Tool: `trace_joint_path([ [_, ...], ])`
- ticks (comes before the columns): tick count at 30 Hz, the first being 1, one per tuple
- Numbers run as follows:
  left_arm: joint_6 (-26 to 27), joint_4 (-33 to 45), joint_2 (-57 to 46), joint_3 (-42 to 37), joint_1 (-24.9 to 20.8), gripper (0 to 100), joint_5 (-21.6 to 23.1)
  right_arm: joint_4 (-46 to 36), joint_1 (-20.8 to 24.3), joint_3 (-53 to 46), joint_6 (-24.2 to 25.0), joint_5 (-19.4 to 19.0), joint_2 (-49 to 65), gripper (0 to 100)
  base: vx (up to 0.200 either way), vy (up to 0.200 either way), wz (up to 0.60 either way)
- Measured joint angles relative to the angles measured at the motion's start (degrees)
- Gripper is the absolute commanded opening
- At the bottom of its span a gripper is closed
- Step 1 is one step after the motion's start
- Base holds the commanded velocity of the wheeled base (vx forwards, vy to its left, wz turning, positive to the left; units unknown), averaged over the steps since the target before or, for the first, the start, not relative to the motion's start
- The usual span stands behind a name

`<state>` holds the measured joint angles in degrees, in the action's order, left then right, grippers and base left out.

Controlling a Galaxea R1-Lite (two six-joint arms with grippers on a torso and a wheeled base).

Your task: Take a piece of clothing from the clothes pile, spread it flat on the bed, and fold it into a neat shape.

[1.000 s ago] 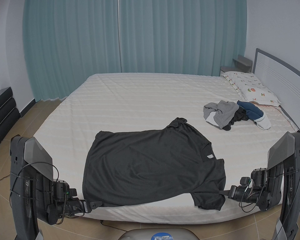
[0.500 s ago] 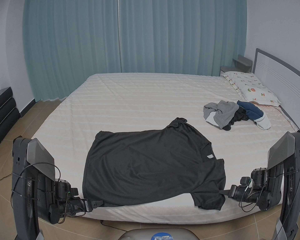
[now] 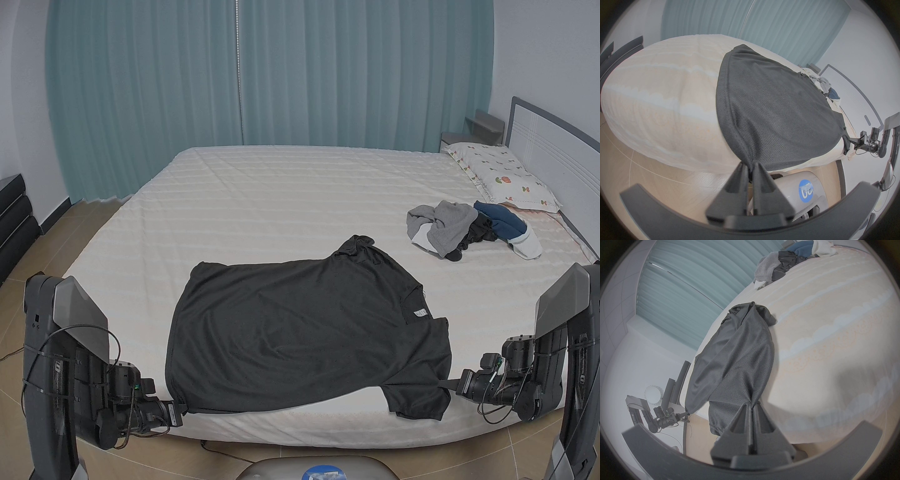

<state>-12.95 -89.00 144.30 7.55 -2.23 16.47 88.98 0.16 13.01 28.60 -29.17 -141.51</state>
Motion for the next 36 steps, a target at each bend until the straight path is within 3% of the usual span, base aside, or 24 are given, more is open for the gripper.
trace_joint_path([
  [13,-0.6,0.0,-2.2,-1.9,1.4,0,-0.5,0.0,0.0,-0.8,-0.1,0.3,0.7,0,0.0,0.0,0.0],
  [23,-1.1,0.0,-6.0,-2.1,3.8,0,-0.6,-0.1,0.7,-5.3,-0.8,0.4,9.0,0,0.0,0.0,0.0],
  [28,-3.2,0.0,-7.6,-1.9,4.2,0,-0.7,-0.5,0.3,-9.8,-3.9,0.9,11.6,0,0.0,0.0,0.0],
  [36,-4.1,0.0,-9.6,-1.9,4.9,0,-1.3,-7.5,0.2,-11.9,-6.4,4.1,13.6,0,0.0,0.0,0.0],
])
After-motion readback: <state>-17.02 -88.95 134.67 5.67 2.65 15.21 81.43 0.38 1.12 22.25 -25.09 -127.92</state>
